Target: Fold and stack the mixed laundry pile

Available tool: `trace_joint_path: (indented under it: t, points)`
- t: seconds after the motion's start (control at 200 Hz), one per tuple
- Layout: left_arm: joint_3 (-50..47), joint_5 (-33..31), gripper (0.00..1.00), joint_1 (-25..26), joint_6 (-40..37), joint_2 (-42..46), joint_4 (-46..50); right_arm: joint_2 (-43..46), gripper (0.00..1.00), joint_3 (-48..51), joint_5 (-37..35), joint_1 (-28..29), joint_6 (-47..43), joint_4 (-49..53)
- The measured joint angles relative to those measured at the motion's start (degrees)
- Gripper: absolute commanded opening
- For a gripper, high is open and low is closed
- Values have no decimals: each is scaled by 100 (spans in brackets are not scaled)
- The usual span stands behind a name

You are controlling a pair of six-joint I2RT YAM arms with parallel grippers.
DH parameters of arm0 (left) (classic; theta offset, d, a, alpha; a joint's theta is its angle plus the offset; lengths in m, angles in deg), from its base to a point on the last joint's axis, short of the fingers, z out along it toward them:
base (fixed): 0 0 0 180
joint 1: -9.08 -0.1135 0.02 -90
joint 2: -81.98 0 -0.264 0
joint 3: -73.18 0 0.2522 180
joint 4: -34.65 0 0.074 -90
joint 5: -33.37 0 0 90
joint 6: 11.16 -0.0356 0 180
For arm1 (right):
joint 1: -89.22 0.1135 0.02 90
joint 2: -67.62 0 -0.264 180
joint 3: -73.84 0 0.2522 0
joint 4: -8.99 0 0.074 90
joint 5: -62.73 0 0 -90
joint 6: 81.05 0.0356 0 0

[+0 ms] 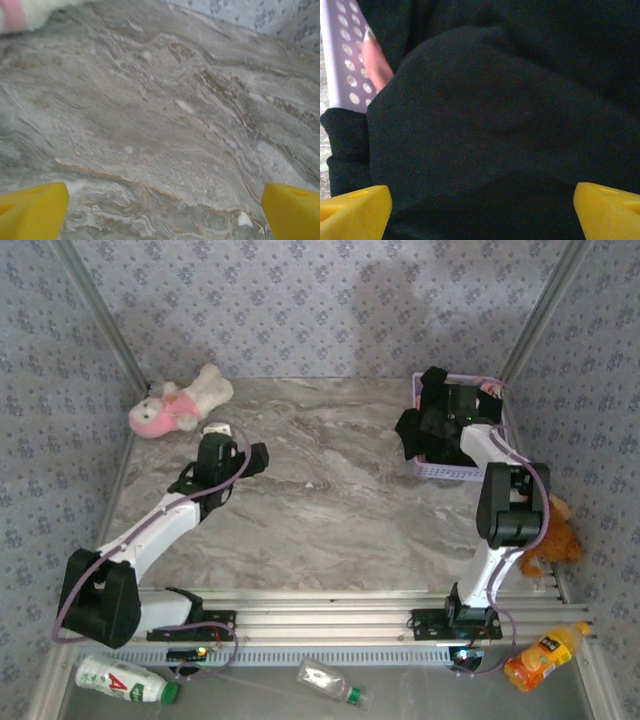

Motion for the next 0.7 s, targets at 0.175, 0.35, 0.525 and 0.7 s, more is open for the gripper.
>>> trace_joint_path:
  t: [0.175,0.35,0.525,0.7]
  points:
    - [0,50,100,129,105,-254,4,-549,48,-258,302,-4,129,33]
    - [0,48,100,136,140,-339,4,-529,0,-269,496,-181,229,55]
    - [0,48,100,136,142,-411,-2,133,0,-269,651,-415,186,151]
    - [0,63,100,136,205,-570,-13,1228,0,-271,693,-520,35,179]
